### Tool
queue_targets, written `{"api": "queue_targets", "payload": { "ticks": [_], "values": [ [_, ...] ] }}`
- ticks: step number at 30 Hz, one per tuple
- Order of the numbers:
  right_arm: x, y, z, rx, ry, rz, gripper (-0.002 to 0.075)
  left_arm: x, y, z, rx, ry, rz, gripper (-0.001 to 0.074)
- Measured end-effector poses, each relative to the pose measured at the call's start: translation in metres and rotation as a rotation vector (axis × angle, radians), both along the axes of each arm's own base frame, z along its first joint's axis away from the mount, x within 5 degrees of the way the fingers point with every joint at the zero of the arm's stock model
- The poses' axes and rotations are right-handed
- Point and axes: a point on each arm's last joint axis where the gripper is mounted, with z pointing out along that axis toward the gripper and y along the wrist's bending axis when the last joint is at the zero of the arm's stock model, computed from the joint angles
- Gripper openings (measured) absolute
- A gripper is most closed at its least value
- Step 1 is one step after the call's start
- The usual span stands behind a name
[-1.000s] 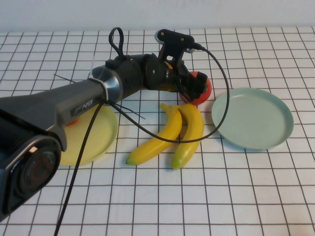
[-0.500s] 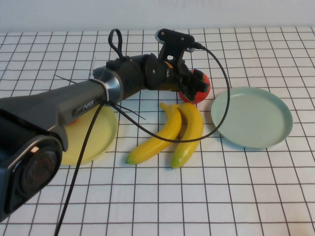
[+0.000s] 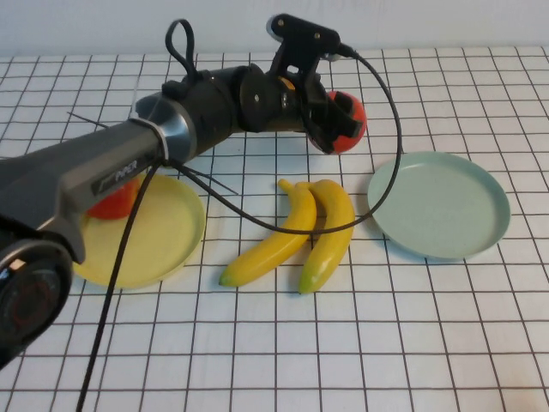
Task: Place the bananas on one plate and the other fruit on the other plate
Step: Put one type of fruit in the left plate
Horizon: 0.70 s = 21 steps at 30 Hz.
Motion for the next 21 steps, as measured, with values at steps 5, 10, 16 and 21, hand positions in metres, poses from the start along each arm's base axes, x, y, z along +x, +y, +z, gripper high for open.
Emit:
{"api": "queue_targets", "payload": {
  "ticks": [5,10,16,21],
  "values": [
    [0.0,0.0,0.0,0.0,0.0,0.0,-0.0015,-0.01,0.006,0.034,0.001,-0.05,-0.023,0.04],
    [0.0,0.0,0.0,0.0,0.0,0.0,-0.0015,-0.02,0.023,0.054,0.07,-0.001,-0.035,0.0399],
    [0.0,0.0,0.0,0.0,0.0,0.0,-0.0015,-0.018,0.072,0.056,0.174,0.198,0.111,0.0395],
    [0.0,0.0,0.0,0.0,0.0,0.0,-0.0015,-0.019,0.111,0.038,0.287,0.325,0.248,0.0394]
  ]
}}
